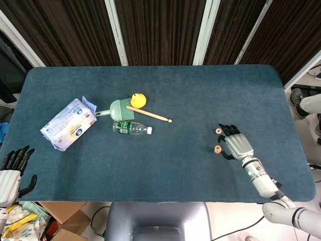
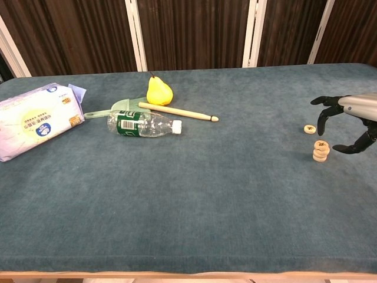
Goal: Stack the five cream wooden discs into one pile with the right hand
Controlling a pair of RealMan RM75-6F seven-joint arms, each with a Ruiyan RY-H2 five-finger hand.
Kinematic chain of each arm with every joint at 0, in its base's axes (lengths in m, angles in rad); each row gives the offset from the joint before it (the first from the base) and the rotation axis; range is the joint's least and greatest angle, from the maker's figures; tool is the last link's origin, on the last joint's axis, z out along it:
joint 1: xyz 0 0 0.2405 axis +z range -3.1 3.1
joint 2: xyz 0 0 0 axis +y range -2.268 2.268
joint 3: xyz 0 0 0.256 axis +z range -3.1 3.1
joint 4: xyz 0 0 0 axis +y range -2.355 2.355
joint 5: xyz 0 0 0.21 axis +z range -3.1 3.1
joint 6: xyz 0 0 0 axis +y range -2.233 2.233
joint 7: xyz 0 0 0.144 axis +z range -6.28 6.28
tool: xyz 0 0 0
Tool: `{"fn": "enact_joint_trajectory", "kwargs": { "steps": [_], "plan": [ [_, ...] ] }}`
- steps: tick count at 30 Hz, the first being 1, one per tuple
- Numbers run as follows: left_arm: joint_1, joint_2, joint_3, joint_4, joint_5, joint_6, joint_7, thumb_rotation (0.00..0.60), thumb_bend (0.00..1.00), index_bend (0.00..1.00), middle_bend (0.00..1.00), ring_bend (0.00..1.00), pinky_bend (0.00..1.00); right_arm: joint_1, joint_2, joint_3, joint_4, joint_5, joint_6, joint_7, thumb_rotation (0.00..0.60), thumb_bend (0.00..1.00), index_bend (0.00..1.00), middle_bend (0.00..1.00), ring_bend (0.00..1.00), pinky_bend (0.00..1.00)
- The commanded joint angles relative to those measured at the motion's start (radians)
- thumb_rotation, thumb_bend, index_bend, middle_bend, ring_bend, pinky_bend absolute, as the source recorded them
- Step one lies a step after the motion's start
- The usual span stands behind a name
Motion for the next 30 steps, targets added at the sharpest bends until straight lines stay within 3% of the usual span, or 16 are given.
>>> {"fn": "enact_joint_trajectory", "kwargs": {
  "steps": [1, 30],
  "plan": [
    [-0.001, -0.001, 0.0, -0.001, 0.001, -0.001, 0.004, 0.6, 0.48, 0.0, 0.0, 0.0, 0.0, 0.005, -0.005, 0.0, 0.004, 0.003, -0.011, -0.004, 0.6, 0.45, 0.5, 0.06, 0.0, 0.0],
    [0.001, -0.001, -0.001, -0.001, -0.002, 0.002, 0.004, 0.6, 0.48, 0.0, 0.0, 0.0, 0.0, 0.008, -0.015, -0.032, -0.017, -0.027, -0.021, -0.04, 0.6, 0.45, 0.5, 0.06, 0.0, 0.0]
  ]
}}
